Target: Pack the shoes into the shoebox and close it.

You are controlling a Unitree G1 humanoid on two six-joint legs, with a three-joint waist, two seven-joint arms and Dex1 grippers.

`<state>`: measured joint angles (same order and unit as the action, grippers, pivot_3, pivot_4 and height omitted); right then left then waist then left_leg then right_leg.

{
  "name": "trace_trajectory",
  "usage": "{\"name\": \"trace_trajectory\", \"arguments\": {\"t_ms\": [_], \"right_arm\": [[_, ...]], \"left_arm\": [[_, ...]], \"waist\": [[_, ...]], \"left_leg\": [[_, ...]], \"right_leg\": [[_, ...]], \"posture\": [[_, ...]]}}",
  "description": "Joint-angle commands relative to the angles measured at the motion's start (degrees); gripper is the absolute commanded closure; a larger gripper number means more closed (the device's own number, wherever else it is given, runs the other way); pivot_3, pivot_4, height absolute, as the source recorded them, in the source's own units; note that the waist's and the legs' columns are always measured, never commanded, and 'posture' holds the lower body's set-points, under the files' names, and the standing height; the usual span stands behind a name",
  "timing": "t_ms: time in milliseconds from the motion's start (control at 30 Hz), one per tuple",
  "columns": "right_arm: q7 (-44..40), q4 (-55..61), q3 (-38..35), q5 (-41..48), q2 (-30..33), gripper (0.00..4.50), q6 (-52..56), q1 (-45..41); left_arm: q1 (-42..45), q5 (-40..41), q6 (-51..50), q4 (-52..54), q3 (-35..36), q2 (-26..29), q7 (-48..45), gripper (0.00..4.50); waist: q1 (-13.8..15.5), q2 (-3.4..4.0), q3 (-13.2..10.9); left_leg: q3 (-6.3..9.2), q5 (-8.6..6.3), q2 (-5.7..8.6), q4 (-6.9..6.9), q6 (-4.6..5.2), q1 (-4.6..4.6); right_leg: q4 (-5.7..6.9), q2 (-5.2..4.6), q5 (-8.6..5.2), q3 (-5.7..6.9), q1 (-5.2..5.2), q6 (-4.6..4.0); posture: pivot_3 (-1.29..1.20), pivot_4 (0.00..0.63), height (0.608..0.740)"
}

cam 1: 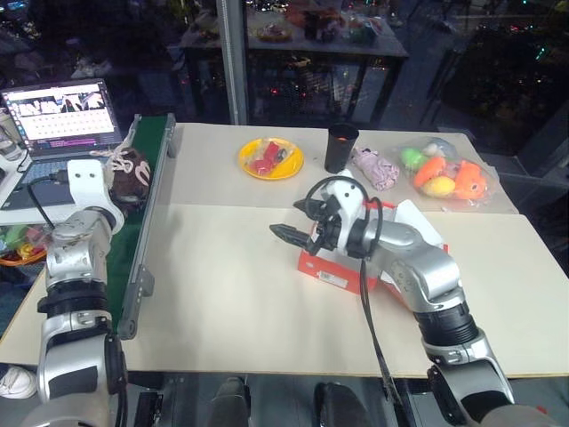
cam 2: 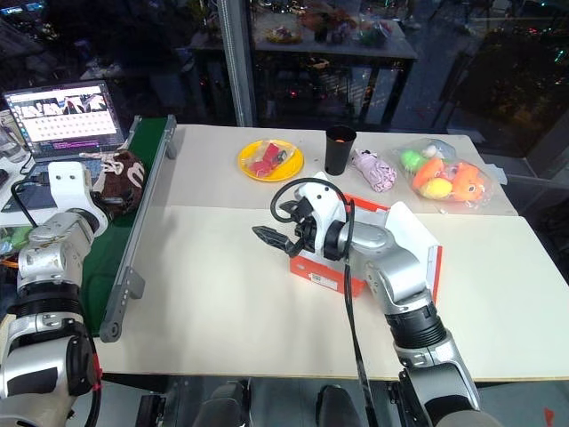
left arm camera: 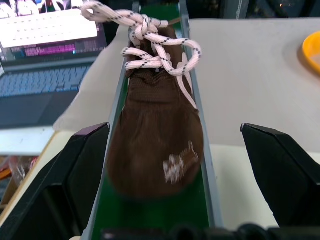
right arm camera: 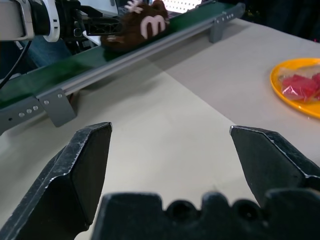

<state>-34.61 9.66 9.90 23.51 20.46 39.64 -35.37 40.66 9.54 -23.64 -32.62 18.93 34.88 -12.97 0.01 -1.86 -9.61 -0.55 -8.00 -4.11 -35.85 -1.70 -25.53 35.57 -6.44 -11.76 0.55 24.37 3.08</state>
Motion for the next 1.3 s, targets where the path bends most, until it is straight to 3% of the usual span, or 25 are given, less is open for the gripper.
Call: {"name": "trace_trajectory", "arguments": {"t_ms": [33, 67, 167, 400, 533, 767, 967, 1067, 1300], "right_arm": [[0.12, 2.51, -1.35, -0.53, 0.87, 0.04, 0.05, -0.52], [0.15, 2.52, -1.4, -0.56, 0.96, 0.04, 0.07, -0.54], [0.19, 2.65, -1.42, -0.58, 1.07, 0.0, 0.28, -0.73], [0.41, 2.72, -0.99, -1.17, 1.16, 0.0, 0.92, -1.31], [0.42, 2.23, -1.13, -1.36, 1.2, 0.0, 1.05, -1.73], [4.11, 1.54, -8.11, 4.08, -2.81, 0.0, 4.2, -3.53], [21.75, -4.48, -31.0, 25.62, -14.79, 0.0, 12.51, -12.73], [28.89, -6.8, -37.43, 32.53, -16.98, 0.0, 14.18, -15.36], [37.15, -7.73, -40.86, 41.96, -17.35, 0.0, 14.66, -16.16]], "left_arm": [[0.87, 0.73, -0.19, -0.85, 1.34, 0.5, 0.96, 0.0], [0.68, 1.31, -0.9, -1.12, 1.67, 0.24, 0.79, 0.0], [-1.15, 3.23, -3.95, 1.12, 0.64, -0.79, -3.25, 0.72], [-5.37, 4.17, -10.73, 9.05, 0.9, -2.79, -1.95, 3.28], [-3.27, 4.54, -8.06, 11.27, 1.22, -3.77, -1.65, 4.36], [4.51, 9.75, -6.26, 18.34, -0.14, -8.38, -5.95, 4.47], [10.82, 17.69, -13.66, 29.12, -8.23, -16.25, -12.69, 4.47], [11.71, 19.22, -16.34, 31.69, -11.4, -18.71, -14.09, 4.47], [12.7, 21.81, -18.83, 33.91, -16.57, -21.87, -17.91, 4.47]], "waist": [[0.0, 0.0, 0.0], [0.0, 0.0, 0.0], [-0.01, 0.0, 0.0], [1.07, 0.01, 0.0], [1.47, 0.01, 0.0], [1.86, -0.29, -0.18], [0.85, -0.3, -0.21], [0.64, -0.29, -0.22], [-1.06, 0.18, -0.51]], "left_leg": [[0.0, 0.0, 0.0, 0.0, 0.0, 0.0], [0.0, 0.0, 0.0, -0.01, 0.0, 0.01], [0.0, 0.01, 0.0, -0.01, -0.01, 0.02], [0.0, 0.05, 0.0, -0.03, -0.09, 0.05], [0.02, -0.17, 0.0, -0.03, -0.53, 0.08], [0.04, 0.17, 0.0, -0.05, -0.18, -0.17], [0.09, 0.2, 0.0, -0.02, -0.13, -0.31], [0.13, 0.21, 0.0, -0.03, -0.11, -0.31], [0.19, 0.27, 0.0, -0.01, 0.05, -0.23]], "right_leg": [[0.02, 0.0, 0.0, 0.0, 0.0, 0.0], [0.03, 0.0, 0.0, 0.0, 0.0, 0.0], [0.11, 0.0, -0.02, 0.0, 0.02, 0.02], [0.21, -0.03, -0.07, 0.04, -0.02, 0.05], [0.23, -0.03, -0.19, 0.05, -0.07, 0.04], [0.18, -0.02, -0.12, 0.09, 0.04, 0.13], [0.14, 0.0, 0.1, 0.09, 0.12, -0.2], [0.13, 0.0, 0.1, 0.12, 0.05, -0.2], [0.22, 0.04, 0.09, 0.07, 0.08, -0.23]], "posture": [[0.0, 0.15, 0.736], [0.0, 0.15, 0.736], [0.0, 0.15, 0.736], [0.0, 0.15, 0.736], [0.0, 0.15, 0.736], [0.0, 0.15, 0.736], [0.0, 0.15, 0.736], [0.0, 0.15, 0.736], [0.0, 0.15, 0.736]]}}
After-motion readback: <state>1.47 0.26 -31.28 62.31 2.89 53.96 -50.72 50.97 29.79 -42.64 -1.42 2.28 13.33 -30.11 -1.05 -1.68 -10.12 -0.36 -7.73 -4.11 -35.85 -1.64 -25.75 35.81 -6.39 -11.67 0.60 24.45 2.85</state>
